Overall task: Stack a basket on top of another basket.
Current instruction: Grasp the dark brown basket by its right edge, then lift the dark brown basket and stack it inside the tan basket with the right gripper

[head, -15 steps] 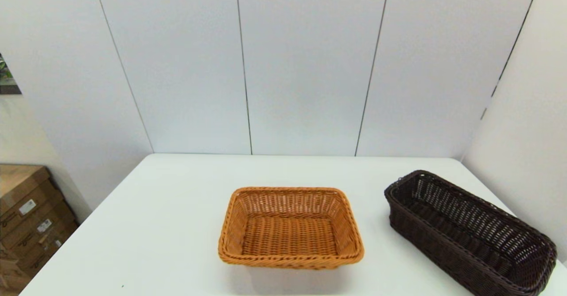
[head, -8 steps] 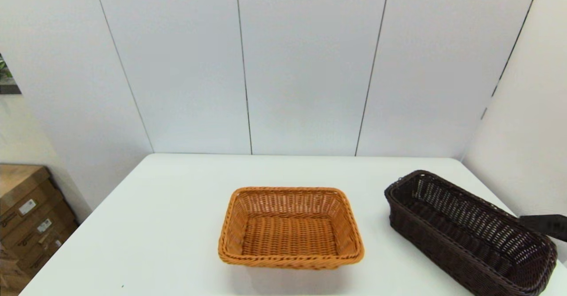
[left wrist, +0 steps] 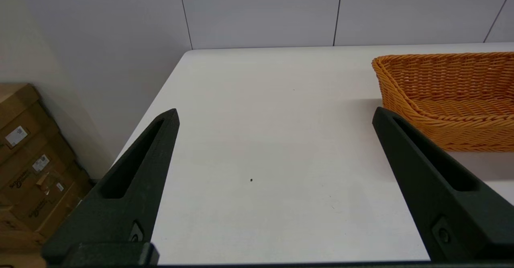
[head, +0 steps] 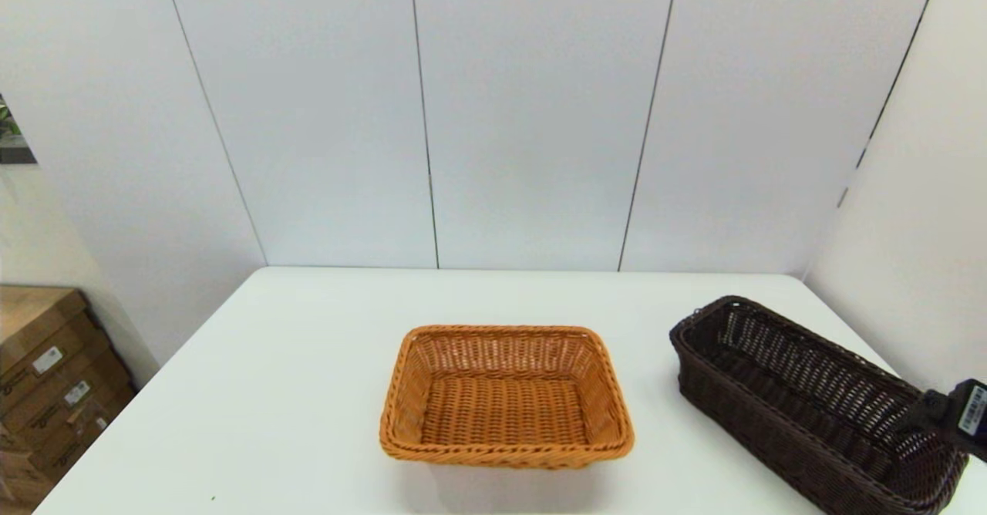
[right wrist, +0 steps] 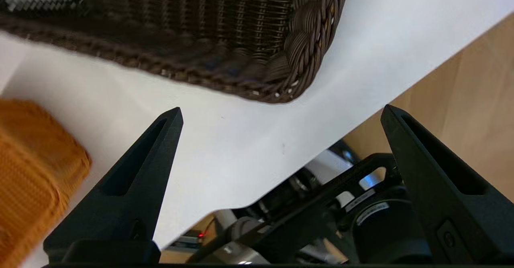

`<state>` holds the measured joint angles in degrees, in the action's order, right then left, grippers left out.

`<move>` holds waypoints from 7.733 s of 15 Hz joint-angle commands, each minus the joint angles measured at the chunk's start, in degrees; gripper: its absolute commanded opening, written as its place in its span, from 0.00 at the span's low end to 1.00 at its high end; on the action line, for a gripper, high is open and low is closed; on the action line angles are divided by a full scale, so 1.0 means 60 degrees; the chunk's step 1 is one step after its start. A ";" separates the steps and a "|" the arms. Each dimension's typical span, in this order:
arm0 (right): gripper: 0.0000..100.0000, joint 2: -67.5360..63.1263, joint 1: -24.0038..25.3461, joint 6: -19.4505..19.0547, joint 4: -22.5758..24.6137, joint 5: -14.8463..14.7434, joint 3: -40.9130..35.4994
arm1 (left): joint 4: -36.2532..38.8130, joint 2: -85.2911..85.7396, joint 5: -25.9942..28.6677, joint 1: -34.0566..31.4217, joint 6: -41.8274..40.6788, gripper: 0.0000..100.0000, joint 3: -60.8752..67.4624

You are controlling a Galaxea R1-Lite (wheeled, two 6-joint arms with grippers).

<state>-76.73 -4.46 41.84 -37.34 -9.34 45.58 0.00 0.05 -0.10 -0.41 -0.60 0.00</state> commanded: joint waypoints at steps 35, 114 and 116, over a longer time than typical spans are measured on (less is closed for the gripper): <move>1.00 -0.6563 -0.2992 0.0205 -0.0046 0.0633 0.2437 | 0.0000 0.0007 0.0002 -0.0004 -0.0003 1.00 0.0015; 0.00 -0.1655 0.1798 -0.1714 -0.1965 0.7020 0.4342 | 0.0000 0.0007 0.0002 -0.0004 -0.0003 1.00 0.0015; 0.00 -0.2168 0.2208 -0.2080 -0.1951 0.7006 0.4664 | 0.0000 0.0007 0.0002 -0.0004 -0.0003 1.00 0.0015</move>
<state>-86.47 6.12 30.61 -48.86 32.49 71.85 0.00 0.05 -0.07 -0.41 -0.62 0.00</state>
